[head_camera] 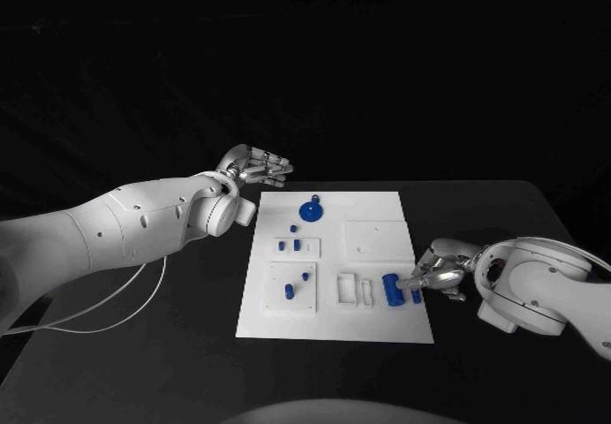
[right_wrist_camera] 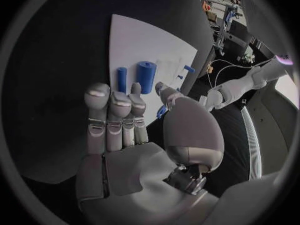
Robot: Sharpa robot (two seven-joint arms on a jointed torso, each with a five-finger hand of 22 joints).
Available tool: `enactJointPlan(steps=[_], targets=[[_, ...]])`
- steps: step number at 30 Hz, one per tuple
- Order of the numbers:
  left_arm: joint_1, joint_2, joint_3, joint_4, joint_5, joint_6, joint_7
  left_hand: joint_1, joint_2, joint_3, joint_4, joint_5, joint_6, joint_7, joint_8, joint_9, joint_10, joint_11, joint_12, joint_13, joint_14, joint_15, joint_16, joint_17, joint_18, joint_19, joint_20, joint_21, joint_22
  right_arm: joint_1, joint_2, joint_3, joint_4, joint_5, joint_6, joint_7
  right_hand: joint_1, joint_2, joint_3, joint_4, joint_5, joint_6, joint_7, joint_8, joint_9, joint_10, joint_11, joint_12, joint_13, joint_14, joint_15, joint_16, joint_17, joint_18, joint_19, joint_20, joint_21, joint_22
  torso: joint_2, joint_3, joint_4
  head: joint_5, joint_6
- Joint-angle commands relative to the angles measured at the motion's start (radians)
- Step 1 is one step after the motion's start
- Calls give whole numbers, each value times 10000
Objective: Assemble the parts on the task board
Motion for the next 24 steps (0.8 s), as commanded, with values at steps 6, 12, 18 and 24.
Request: enactJointPlan(steps=[6, 12, 18, 24], targets=[[-29, 22, 6, -10, 105, 176, 123, -97, 12, -85, 53, -62, -83, -19, -1, 4, -16, 33, -29, -7, 10, 55, -32, 14, 111, 23, 44, -44, -26, -62, 187, -65, 57, -681, 48, -470, -388, -109, 163, 244, -262, -96, -4, -5, 603, 57, 19, 85, 83, 107, 3, 92, 177, 7, 545, -30, 173, 69, 9, -12, 3, -11, -45], [-31, 39, 6, -27, 116, 177, 73, -163, 57, -137, 150, -61, -86, -23, -2, 4, -21, 34, -29, -7, 5, 59, -32, 14, 109, 31, 53, -63, -53, -109, 370, -132, 26, -963, 100, -513, -378, -110, 187, 284, -277, -82, -13, -3, 676, 71, 13, 128, 114, 123, -1, 149, 248, 2, 554, -35, 257, 105, 7, -8, 8, 44, -111], [-32, 55, 6, -53, 125, 168, 51, -163, 57, -137, 150, -61, -86, -23, -2, 4, -21, 34, -29, -7, 5, 59, -32, 14, 109, 31, 53, -63, -53, -121, 517, -189, -52, -1291, 188, -565, -409, -108, 222, 307, -293, -73, -17, -10, 708, 75, 10, 151, 138, 125, -6, 209, 321, -6, 553, -43, 323, 142, 3, -15, -3, 59, -125], [-32, 71, 6, -60, 128, 196, 29, -124, 66, -212, 242, -66, -95, -24, -2, 5, -29, 36, -28, -6, -3, 65, -33, 15, 110, 63, 56, -99, -116, -124, 703, -290, -218, -1622, 210, -632, -485, -127, 209, 357, -295, -81, -15, -10, 709, 71, 11, 158, 149, 123, -6, 212, 340, -7, 555, -45, 358, 160, 6, -14, 6, 76, -143]])
